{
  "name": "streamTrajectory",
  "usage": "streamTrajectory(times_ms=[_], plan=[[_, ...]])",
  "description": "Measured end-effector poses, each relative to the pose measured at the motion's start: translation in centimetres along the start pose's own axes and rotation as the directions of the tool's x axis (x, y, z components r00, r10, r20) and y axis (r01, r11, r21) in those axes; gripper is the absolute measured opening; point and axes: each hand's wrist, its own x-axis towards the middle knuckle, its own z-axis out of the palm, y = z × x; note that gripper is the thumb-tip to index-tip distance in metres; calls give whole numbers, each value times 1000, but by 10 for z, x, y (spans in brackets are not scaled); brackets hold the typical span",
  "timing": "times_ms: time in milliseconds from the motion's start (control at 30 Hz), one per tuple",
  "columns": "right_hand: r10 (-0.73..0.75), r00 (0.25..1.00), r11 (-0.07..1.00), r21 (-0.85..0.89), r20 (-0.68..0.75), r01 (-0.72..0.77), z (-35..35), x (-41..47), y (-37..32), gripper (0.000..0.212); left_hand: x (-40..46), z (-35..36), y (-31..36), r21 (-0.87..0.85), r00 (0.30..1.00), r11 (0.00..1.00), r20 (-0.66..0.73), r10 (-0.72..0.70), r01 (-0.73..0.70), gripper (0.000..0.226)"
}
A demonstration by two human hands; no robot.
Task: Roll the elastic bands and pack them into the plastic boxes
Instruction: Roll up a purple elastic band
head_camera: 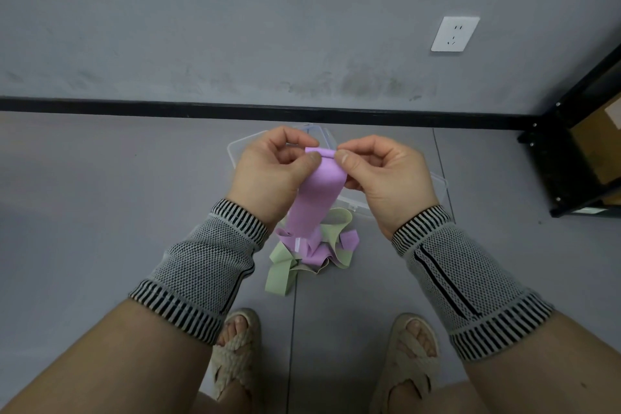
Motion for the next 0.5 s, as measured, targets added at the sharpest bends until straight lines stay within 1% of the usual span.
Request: streamTrajectory(times_ms=[100, 200, 333, 500], plan=[[-9, 1000, 1000, 12, -14, 9, 0, 0, 1, 18, 1, 0, -1, -16, 999, 999, -14, -37, 37, 15], [-28, 999, 1000, -5, -28, 28, -1, 1, 3, 22, 2, 2, -1, -36, 997, 997, -17, -69, 68, 13], [-55, 997, 998, -37, -47, 53, 0, 2, 2, 23, 1, 3, 1, -76, 997, 995, -24, -68, 66, 10], [-75, 997, 997, -37, -7, 75, 0, 1, 1, 23, 2, -1, -2, -24, 999, 999, -33, -40, 39, 12]])
